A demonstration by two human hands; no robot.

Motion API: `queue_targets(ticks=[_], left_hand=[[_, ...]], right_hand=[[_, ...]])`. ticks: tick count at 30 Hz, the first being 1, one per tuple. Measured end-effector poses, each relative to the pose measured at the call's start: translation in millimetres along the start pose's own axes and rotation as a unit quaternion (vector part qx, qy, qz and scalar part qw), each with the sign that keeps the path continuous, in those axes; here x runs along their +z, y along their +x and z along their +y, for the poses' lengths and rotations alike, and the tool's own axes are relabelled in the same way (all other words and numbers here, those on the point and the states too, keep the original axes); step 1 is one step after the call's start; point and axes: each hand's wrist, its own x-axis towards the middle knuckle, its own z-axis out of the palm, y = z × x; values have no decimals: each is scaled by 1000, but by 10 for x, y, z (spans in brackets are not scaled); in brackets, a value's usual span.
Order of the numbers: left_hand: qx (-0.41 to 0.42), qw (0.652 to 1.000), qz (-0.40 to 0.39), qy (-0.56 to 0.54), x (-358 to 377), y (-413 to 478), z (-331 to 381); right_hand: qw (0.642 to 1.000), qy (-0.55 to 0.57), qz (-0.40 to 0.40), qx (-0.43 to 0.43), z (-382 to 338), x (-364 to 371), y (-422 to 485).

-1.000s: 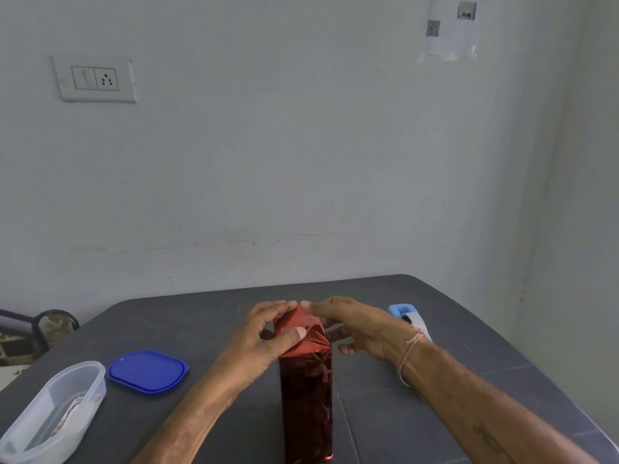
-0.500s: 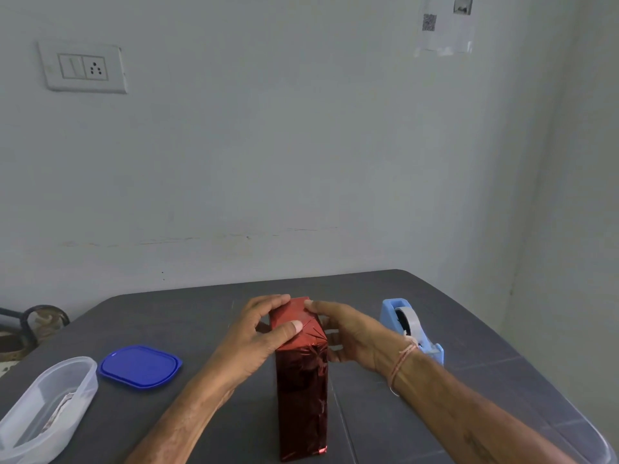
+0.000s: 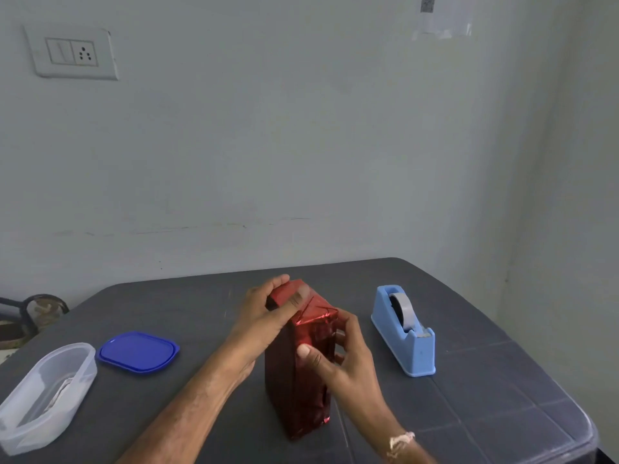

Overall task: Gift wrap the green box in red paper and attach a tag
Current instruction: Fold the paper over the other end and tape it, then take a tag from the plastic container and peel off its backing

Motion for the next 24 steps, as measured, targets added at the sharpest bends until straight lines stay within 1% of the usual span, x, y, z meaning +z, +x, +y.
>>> queue_targets(ticks=[2, 6, 9, 11, 14, 16, 18, 20, 22, 24], left_hand=[[-11, 1000, -15, -5, 28, -14, 31], [-35, 995, -31, -89, -46, 12, -79], [-24, 995, -28, -89, -48, 31, -296], [-14, 997, 18, -77, 54, 4, -424], [4, 989, 110, -95, 194, -18, -511], [-9, 985, 138, -100, 217, 10, -531], [-35, 984, 145, -95, 205, 25, -595], [-56, 986, 125, -90, 203, -4, -684], [-88, 988, 72, -100, 205, -77, -786], [-124, 987, 4, -100, 160, -169, -913]], right_hand=[[1000, 1, 14, -3, 52, -46, 62], [999, 38, 27, -6, 163, -56, 146], [994, 91, 60, 3, 219, -18, 260], [991, 109, 79, 7, 213, 8, 337], [989, 135, 53, 25, 195, 8, 421], [988, 143, 9, 49, 254, -18, 465], [982, 162, -9, 92, 361, -41, 506], [974, 174, -3, 143, 471, -52, 537], [966, 168, -10, 198, 557, -60, 537], [958, 156, -35, 238, 624, -63, 517]])
